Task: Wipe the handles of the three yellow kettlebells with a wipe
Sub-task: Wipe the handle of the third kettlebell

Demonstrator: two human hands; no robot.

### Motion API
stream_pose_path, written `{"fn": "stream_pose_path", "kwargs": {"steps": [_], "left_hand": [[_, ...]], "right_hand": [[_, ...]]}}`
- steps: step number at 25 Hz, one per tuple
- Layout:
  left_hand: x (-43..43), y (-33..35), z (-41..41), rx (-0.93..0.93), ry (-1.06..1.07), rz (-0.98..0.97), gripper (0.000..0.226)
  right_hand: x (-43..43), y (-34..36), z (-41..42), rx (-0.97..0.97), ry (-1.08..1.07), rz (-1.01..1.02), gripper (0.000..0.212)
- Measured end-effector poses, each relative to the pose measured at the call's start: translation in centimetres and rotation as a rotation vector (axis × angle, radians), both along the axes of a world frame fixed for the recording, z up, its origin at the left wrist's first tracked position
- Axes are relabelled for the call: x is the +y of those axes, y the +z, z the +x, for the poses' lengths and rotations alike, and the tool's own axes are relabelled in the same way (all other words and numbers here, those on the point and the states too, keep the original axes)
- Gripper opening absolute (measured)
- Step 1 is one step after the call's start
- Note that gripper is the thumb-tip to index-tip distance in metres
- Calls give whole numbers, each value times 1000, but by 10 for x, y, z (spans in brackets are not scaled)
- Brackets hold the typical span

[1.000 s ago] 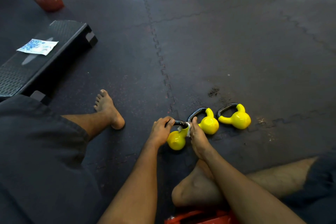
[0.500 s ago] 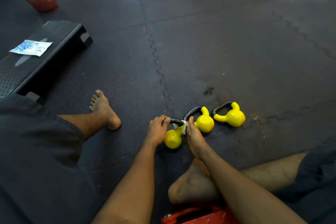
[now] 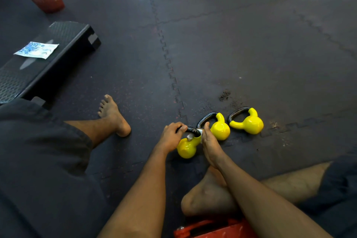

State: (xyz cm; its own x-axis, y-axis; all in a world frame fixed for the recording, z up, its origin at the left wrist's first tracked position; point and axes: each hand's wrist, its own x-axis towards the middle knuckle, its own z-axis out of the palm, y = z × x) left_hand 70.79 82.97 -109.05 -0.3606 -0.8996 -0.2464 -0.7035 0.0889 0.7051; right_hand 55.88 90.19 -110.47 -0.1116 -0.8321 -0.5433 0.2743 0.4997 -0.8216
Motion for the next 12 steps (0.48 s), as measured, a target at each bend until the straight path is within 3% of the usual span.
{"fn": "stream_pose_path", "kwargs": {"steps": [2, 3, 8, 12], "left_hand": [[2, -3, -3, -44, 71, -51, 24], [2, -5, -2, -47, 77, -60, 25], [-3, 0, 13, 54, -80, 74, 21], [-1, 7, 6, 62, -110, 96, 21]], "right_hand": [[2, 0, 2, -4, 0, -18, 44], [3, 2, 4, -66, 5, -19, 45], [-4, 1, 1, -64, 67, -26, 86], [-1, 1, -1, -100, 91, -31, 91]]}}
